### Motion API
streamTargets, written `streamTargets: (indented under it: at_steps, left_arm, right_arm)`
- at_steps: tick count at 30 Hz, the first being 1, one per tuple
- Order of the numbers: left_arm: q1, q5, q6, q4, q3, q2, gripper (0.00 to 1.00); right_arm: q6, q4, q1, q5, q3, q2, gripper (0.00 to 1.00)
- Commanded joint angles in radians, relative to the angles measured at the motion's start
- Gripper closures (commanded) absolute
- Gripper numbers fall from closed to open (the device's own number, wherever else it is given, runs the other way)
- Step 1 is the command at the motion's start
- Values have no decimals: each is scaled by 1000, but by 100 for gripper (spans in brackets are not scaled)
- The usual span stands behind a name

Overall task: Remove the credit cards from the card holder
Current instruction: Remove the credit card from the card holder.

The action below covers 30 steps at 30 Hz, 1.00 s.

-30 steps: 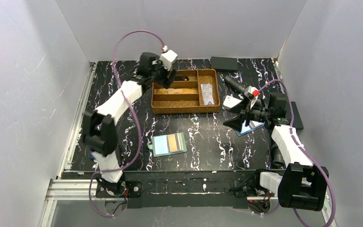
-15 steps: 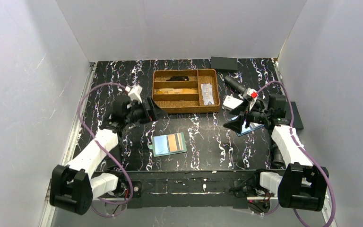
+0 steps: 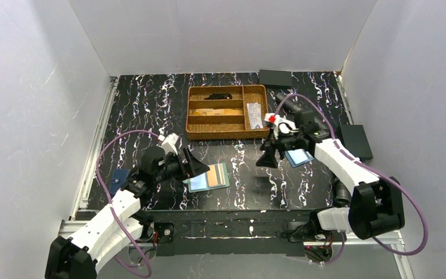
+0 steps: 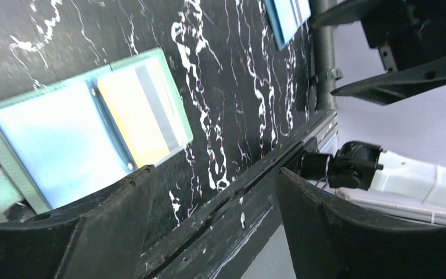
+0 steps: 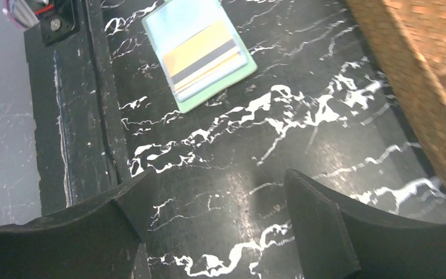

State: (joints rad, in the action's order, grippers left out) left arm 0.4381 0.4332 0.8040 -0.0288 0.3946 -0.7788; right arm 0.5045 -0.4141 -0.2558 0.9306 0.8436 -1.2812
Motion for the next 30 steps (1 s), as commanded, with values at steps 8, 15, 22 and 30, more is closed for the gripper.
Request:
streamTargets:
  at_steps: [8, 15, 22, 30]
  left_arm:
    - [163, -215, 44, -20, -62, -32, 30]
    - [230, -328, 53, -16, -50, -92, 30]
    - [312, -469, 56, -6, -9, -169, 24]
    - [384, -572, 76, 71, 84, -282, 24]
  right_arm:
    - [-281, 35, -291, -255, 202, -206, 45]
    - [-563, 294, -303, -325, 113, -230, 78]
    - [-693, 339, -348, -408, 138, -309, 79]
    - [-674, 356, -355, -328, 124, -319, 74]
